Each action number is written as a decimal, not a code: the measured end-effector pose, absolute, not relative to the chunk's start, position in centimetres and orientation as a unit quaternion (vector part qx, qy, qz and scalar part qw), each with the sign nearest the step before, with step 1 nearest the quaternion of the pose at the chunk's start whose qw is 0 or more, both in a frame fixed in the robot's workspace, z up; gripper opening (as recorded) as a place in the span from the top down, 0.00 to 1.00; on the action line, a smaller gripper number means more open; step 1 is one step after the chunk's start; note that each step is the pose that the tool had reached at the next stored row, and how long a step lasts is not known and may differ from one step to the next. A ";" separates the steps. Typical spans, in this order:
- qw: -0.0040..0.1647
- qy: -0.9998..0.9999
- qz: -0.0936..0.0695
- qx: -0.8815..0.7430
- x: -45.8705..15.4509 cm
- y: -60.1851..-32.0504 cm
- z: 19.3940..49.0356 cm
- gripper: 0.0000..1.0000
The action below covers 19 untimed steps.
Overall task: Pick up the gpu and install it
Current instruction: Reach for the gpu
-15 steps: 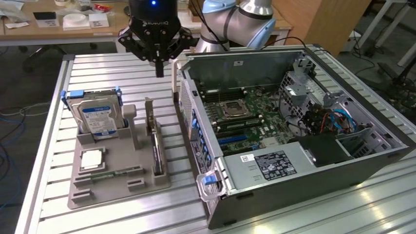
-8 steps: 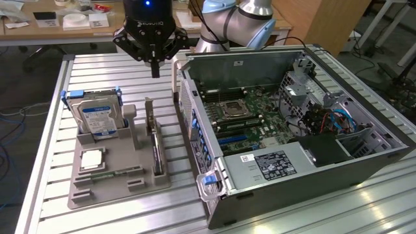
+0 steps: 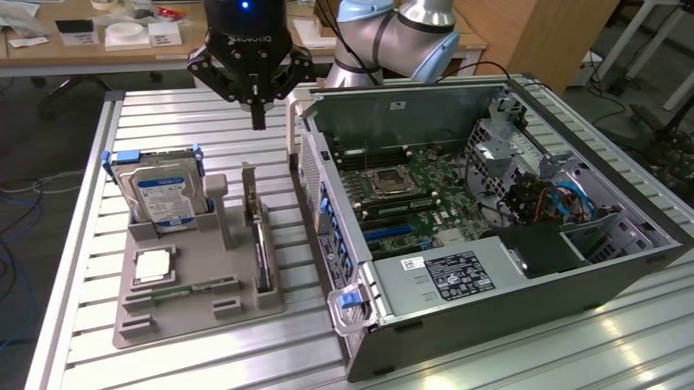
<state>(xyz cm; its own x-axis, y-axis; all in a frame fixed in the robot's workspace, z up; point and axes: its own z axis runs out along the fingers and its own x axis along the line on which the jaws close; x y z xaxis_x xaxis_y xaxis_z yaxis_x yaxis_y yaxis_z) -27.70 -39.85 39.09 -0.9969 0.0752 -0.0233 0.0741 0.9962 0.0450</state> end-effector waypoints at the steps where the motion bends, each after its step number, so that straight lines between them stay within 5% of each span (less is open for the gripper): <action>1: 0.012 0.999 0.022 0.037 -27.7 -39.8 39.1 0.89; 19: 0.012 0.999 0.022 0.037 -29.2 -39.8 39.0 0.89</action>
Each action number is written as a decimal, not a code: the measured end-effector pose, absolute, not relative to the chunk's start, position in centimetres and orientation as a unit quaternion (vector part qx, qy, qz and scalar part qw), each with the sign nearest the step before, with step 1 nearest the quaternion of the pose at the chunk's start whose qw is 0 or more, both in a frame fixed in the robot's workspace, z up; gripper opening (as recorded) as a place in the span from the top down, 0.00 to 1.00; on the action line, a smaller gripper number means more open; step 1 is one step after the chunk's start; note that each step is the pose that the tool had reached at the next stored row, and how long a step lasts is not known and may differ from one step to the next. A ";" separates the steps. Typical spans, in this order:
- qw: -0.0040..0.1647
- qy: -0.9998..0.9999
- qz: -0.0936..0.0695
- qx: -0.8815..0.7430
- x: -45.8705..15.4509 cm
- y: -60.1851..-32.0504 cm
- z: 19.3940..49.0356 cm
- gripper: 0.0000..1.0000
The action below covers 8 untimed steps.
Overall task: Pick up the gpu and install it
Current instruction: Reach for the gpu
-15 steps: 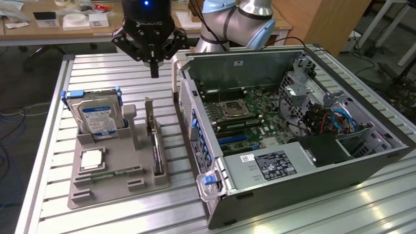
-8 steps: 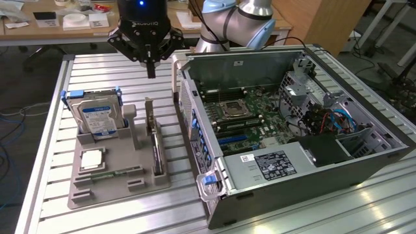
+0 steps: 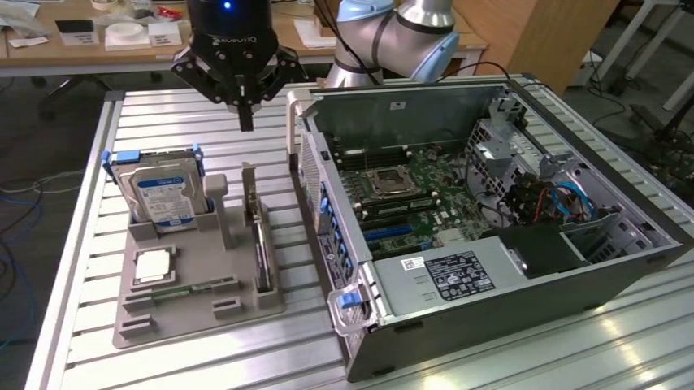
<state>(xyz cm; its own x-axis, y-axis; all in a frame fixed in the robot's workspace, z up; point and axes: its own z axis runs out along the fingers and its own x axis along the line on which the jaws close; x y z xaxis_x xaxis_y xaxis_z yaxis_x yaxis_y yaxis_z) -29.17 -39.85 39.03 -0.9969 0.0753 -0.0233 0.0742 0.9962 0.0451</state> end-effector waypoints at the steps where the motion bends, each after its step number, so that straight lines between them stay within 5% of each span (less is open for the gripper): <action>1: 0.012 0.999 0.022 0.037 -29.3 -39.8 39.0 0.89; 8: 0.012 0.999 0.022 0.037 -29.6 -39.9 39.0 0.89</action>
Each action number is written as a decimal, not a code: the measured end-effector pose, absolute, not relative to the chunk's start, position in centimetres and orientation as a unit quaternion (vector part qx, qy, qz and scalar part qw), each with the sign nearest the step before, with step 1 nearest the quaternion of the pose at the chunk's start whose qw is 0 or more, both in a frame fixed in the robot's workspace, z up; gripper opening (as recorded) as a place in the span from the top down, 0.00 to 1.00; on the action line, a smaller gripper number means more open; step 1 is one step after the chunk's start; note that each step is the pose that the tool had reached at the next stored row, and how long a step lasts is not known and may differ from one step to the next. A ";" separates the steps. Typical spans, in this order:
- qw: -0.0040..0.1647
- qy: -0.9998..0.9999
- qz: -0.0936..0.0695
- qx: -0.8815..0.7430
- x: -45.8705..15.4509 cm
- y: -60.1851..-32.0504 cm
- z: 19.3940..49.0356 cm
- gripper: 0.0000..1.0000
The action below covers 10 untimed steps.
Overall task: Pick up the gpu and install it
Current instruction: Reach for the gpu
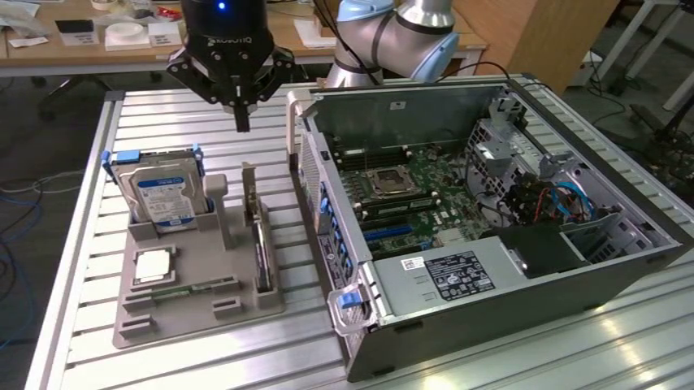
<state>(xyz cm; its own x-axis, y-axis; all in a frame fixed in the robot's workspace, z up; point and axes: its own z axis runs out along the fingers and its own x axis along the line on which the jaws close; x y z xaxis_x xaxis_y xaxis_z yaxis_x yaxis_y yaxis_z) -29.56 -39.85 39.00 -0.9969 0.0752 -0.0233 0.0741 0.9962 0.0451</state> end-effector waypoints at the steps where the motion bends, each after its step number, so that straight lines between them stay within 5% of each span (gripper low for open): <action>1: 0.012 0.999 0.022 0.037 -29.6 -39.9 39.0 0.89; 10: 0.012 0.999 0.022 0.037 -29.6 -40.9 39.0 0.89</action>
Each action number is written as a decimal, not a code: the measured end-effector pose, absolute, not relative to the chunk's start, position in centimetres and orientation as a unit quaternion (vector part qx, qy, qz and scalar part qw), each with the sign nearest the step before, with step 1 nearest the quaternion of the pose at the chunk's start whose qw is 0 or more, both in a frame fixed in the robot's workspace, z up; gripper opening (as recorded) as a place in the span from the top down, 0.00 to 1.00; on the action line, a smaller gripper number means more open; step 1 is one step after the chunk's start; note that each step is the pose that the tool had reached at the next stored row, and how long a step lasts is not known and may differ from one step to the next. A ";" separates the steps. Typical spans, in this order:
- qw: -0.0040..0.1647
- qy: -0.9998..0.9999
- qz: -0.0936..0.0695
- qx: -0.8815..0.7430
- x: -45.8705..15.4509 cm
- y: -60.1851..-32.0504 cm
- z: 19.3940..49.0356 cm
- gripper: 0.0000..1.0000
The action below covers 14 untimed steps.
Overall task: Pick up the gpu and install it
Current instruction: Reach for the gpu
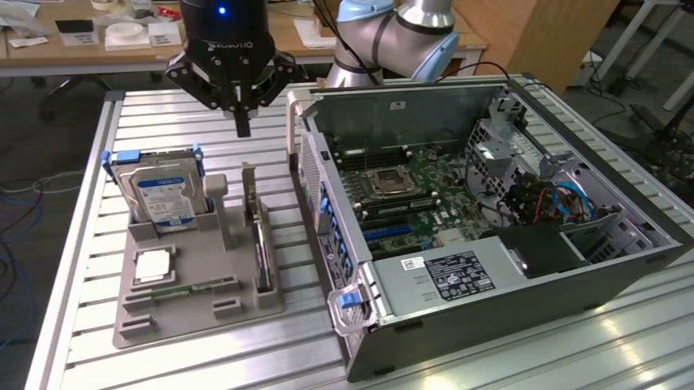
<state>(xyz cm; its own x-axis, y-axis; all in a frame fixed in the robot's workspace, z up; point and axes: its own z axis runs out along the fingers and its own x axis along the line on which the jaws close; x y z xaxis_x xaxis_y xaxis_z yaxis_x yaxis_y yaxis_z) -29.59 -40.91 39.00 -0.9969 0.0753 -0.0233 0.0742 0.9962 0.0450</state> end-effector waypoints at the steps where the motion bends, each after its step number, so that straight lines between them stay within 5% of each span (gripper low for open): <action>1: 0.012 0.999 0.022 0.037 -29.6 -41.0 39.0 0.89; 14: 0.012 0.999 0.022 0.037 -29.6 -43.2 39.0 0.89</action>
<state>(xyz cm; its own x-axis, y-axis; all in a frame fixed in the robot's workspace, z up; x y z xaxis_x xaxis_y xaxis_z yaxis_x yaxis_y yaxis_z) -29.60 -43.16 38.99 -0.9969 0.0753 -0.0233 0.0742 0.9962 0.0448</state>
